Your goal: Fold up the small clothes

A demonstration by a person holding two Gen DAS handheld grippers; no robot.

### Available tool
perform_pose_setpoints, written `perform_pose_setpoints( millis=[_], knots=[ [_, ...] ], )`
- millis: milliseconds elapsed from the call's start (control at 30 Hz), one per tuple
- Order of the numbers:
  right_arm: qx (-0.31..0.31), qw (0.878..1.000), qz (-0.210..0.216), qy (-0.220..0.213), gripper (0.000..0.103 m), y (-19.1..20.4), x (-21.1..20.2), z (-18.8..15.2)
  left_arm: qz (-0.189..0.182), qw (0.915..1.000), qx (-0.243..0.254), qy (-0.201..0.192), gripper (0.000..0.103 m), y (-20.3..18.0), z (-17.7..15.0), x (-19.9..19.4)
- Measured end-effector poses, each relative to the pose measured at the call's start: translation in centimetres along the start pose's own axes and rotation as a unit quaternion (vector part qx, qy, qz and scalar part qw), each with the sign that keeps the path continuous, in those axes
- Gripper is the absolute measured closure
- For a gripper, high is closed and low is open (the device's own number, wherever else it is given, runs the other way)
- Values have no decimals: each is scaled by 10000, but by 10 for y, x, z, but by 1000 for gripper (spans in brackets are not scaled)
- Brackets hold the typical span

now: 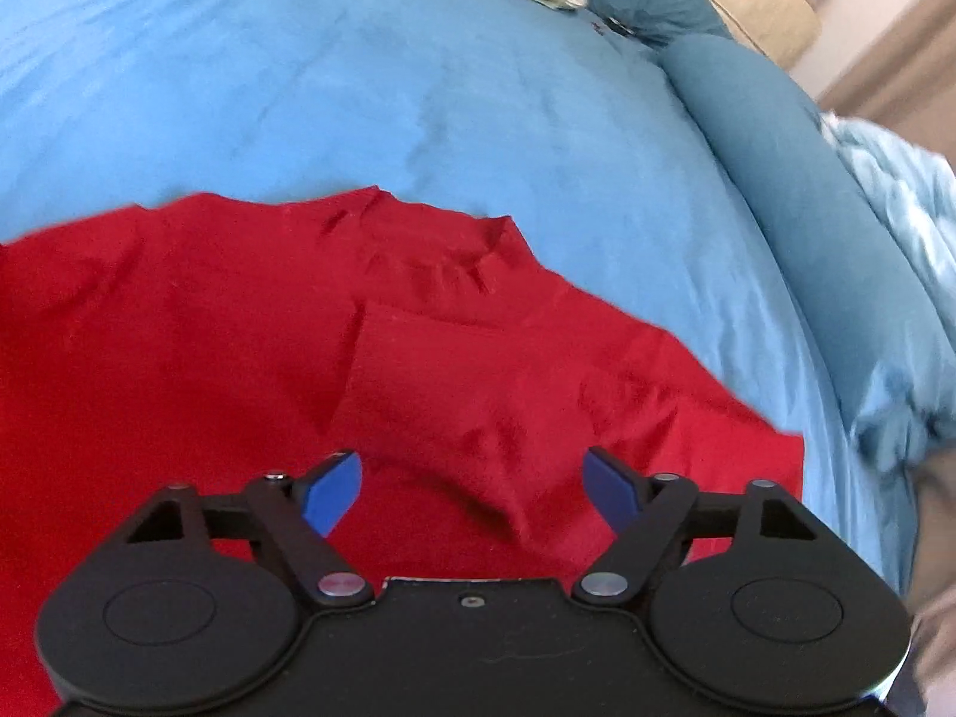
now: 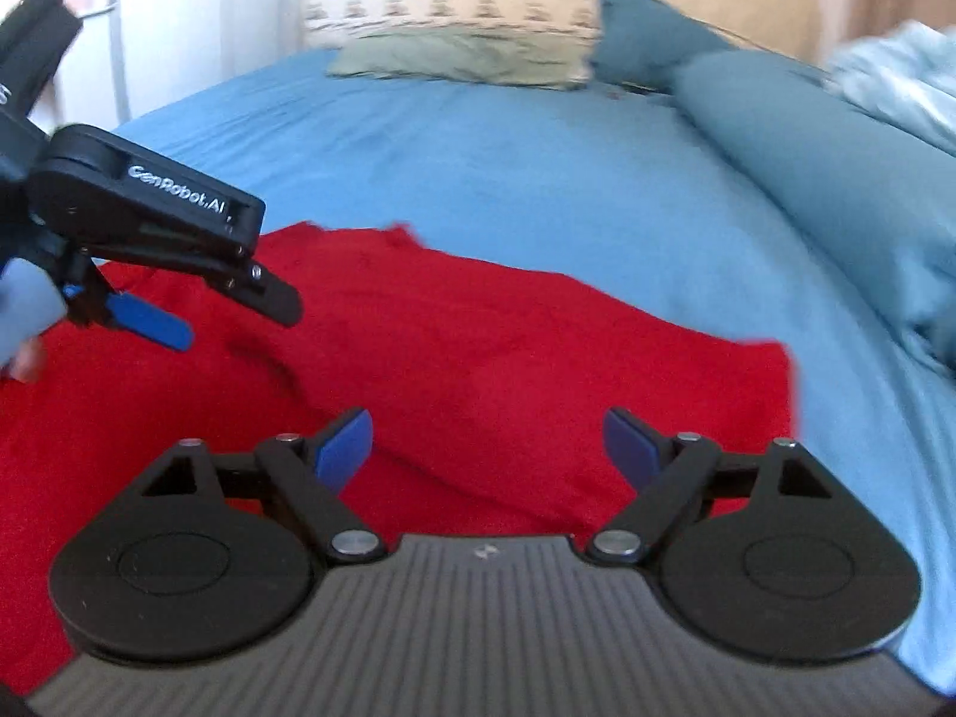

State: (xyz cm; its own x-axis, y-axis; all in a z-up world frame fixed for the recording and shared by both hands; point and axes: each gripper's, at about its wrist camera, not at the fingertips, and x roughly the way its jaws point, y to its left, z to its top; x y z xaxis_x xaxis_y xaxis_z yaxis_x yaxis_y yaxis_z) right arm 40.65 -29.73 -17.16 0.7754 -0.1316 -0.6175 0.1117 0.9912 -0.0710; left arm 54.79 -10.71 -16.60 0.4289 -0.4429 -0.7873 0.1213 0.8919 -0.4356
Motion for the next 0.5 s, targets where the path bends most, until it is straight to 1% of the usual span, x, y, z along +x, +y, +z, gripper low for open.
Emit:
perform_pose_setpoints(
  millis=[100,167,200,233,267,367,400,467,500],
  knots=[
    [396,9988,-278,106,3,-23,-12,-15,129,9995,-296,33,43,1,1,12],
    [621,9968,-452,209,2,-34,-12,-26,371,9986,-389,10,70,1,-1,19],
    [689,9957,-558,284,2,-39,-11,-31,537,9979,-369,-72,77,-1,-2,20],
    [744,9943,-671,356,2,-44,-9,-37,602,9975,-336,-128,94,-2,-2,19],
    [797,9931,-758,415,2,-48,-6,-39,608,9976,-297,-177,97,-3,-1,19],
    [949,9899,-922,510,2,-57,6,-41,482,9975,-275,-437,98,-4,3,9],
    [980,9890,-980,514,2,-60,8,-40,450,9970,-250,-574,98,-6,5,-1],
    [970,9882,-1062,525,2,-59,18,-35,334,9946,-172,-972,98,-8,11,-27],
    [935,9880,-1112,527,2,-60,21,-32,387,9914,-115,-1241,98,-7,13,-45]
  ],
)
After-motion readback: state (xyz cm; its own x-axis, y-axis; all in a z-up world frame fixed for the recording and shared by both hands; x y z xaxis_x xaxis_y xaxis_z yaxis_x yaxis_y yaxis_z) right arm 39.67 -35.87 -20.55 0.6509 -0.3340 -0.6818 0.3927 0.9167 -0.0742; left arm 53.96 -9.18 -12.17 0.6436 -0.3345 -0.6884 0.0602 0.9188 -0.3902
